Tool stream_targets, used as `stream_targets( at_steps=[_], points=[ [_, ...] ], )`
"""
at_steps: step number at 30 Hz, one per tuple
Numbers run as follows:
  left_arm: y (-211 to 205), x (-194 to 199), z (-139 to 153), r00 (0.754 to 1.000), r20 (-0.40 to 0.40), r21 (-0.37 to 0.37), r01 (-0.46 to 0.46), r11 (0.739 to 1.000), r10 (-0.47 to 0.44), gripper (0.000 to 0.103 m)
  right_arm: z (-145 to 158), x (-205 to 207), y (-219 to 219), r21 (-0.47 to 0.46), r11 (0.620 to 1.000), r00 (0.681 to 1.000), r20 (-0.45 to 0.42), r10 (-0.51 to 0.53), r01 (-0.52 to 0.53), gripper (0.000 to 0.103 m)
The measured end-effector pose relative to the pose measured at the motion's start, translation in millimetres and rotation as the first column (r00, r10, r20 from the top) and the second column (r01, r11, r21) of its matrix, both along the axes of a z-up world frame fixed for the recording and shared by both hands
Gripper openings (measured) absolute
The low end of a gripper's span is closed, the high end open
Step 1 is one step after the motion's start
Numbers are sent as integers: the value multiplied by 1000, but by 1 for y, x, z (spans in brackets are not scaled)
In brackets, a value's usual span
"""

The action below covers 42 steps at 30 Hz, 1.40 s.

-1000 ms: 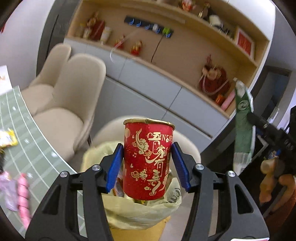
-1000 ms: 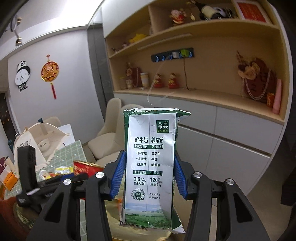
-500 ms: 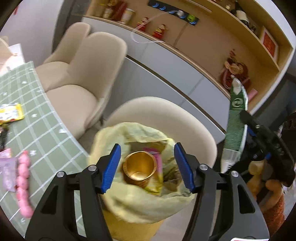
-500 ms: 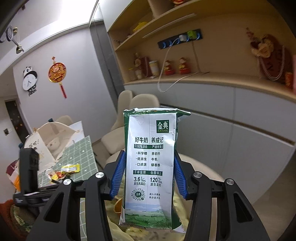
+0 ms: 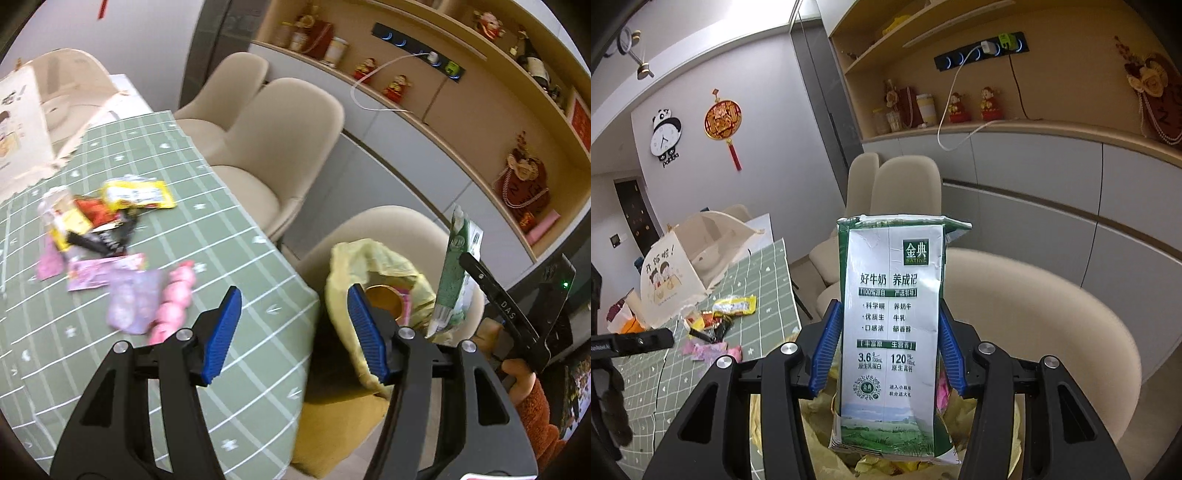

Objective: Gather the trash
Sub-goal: 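Carry the red cup and milk carton over the yellow bag and open both grippers, then move both open grippers back to the snack pile on the table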

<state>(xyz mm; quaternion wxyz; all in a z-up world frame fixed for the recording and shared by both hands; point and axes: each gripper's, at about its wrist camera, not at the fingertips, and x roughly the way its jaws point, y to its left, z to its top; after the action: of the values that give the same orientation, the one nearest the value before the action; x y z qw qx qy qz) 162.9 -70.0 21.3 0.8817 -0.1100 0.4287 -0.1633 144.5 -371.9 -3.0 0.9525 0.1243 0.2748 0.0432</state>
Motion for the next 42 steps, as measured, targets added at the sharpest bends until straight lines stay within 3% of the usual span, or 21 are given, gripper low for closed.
stream_targets(
  at_steps=[13,22,27,35,39,42],
  points=[
    [82,-19,-4,999,-28,3,-45,999,45,57,10,-35,48,-6,999,999,-17,-51,51,55],
    [189,-26,-5,987,-8,46,-159,986,159,57,24,-32,134,-24,999,998,-53,21,-22,55],
    [240,-15,-16,979,-18,60,-199,978,201,57,20,-20,190,-21,995,985,-141,96,-100,56],
    [266,21,-52,994,-37,89,-102,991,105,57,8,2,251,-97,980,958,-249,145,-173,56],
    [270,44,-76,989,-101,77,-99,992,107,49,-5,17,266,-77,982,948,-283,144,-173,54],
    [272,64,-93,980,-134,51,-139,989,145,48,-14,30,276,-102,981,945,-303,127,-165,54]
  ],
)
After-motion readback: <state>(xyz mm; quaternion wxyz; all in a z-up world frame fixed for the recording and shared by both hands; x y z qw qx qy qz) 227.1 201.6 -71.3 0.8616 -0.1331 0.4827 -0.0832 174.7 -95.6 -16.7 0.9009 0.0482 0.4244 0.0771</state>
